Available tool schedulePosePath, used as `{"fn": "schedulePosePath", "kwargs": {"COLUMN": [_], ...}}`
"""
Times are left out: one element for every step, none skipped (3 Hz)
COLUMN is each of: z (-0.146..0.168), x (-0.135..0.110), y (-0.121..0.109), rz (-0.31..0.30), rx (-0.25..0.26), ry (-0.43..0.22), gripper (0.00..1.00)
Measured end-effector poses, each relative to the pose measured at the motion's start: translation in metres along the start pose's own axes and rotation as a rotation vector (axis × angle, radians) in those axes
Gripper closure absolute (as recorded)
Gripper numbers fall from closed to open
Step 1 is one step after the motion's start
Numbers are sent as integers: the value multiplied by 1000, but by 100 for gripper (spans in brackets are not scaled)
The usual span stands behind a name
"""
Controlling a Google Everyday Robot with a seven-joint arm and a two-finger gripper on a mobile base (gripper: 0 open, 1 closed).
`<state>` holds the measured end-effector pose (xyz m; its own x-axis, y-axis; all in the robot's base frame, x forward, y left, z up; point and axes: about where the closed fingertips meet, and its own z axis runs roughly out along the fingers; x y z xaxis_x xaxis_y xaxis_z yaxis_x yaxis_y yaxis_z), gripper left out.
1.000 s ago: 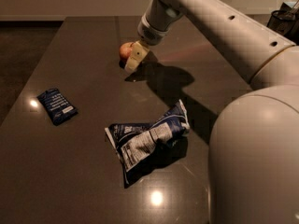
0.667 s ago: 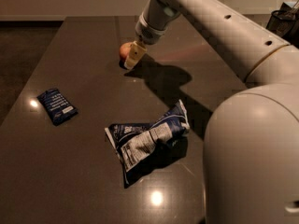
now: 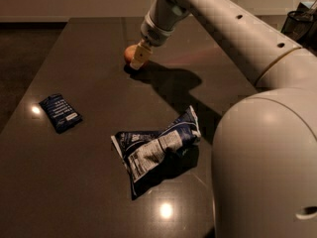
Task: Move apple near rxbar blueberry
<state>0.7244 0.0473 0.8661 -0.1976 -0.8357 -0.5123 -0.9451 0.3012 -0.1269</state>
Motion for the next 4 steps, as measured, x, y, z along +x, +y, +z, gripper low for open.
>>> {"fn": "schedulePosePath", "kwargs": {"z": [-8, -18, -21, -15], "x": [-5, -10, -15, -20], "y": [10, 34, 86, 129], "rz": [-36, -107, -257, -381], "rx": [-24, -66, -143, -195], "ry": [-16, -30, -30, -25], "gripper": [95, 100, 100, 100]}}
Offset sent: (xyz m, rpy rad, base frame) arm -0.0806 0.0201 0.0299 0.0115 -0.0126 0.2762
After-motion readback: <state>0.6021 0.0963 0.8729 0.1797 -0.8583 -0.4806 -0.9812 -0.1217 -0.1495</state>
